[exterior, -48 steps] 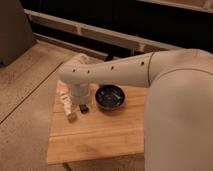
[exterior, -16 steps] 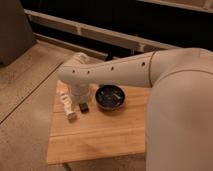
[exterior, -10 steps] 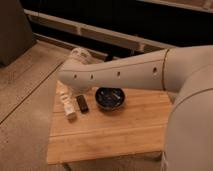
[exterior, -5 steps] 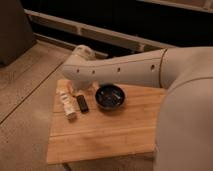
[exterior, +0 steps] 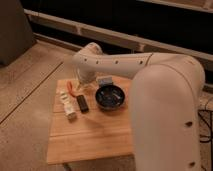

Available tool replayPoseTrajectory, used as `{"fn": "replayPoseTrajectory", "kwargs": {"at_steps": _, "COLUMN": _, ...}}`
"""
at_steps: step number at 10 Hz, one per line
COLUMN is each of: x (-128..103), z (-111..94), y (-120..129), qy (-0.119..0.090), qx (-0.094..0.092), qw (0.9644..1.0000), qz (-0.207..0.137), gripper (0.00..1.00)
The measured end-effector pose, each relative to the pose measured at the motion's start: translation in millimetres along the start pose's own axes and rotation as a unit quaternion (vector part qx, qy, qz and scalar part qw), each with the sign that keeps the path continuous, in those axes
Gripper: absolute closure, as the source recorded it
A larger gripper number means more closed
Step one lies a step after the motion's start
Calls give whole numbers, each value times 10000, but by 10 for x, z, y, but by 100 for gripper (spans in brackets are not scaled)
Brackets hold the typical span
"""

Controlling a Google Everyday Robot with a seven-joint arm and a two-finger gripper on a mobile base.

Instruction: Place the eraser in the ceramic cup

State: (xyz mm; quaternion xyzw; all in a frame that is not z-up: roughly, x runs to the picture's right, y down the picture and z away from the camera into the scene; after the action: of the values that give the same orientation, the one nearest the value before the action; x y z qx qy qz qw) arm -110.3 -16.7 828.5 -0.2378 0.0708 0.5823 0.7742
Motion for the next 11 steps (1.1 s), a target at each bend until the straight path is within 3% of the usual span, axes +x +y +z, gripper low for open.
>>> {"fn": "replayPoseTrajectory", "kwargs": {"at_steps": 3, "x": -26, "z": 419, "y": 197, "qy": 350, "qx": -318, "qw": 9989, "qz": 12, "gripper": 35}}
{"fn": "replayPoseTrajectory", "kwargs": {"at_steps": 5, "x": 22, "z": 700, "y": 268, "qy": 627, "qx": -413, "qw": 9972, "qz": 59, "gripper": 35}}
{"fn": "replayPoseTrajectory", "kwargs": {"at_steps": 8, "x": 185, "z": 1026, "y": 119, "qy": 1132, "qx": -248, "qw": 9931, "qz": 172, "gripper": 35}}
{"fn": "replayPoseTrajectory", "kwargs": {"at_steps": 11, "x": 240, "z": 1216, "y": 61, "qy": 1430, "qx": -127, "qw": 9895, "qz": 173, "gripper": 35}}
